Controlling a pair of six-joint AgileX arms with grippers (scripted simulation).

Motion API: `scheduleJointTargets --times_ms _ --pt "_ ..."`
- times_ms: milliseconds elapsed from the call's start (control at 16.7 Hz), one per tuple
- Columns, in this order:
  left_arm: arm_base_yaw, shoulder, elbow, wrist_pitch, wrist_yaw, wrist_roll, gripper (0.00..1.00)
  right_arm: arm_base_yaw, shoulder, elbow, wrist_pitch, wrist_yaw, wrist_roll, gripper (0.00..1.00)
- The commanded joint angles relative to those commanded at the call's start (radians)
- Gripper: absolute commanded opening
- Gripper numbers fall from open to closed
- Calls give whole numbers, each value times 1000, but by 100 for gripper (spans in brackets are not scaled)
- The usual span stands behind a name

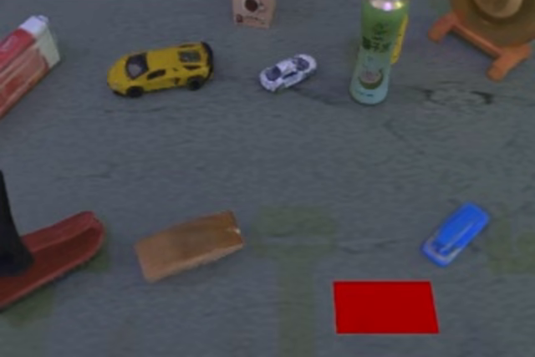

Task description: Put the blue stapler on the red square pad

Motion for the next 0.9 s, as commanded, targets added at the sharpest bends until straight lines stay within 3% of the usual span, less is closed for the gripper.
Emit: scheduleJointTargets --times_ms 360,900 --pt "0 0 0 0 0 0 100 27 105 101 -77 -4 86 100" --pt "0 0 0 0 0 0 100 161 878 668 -542 0 562 100"
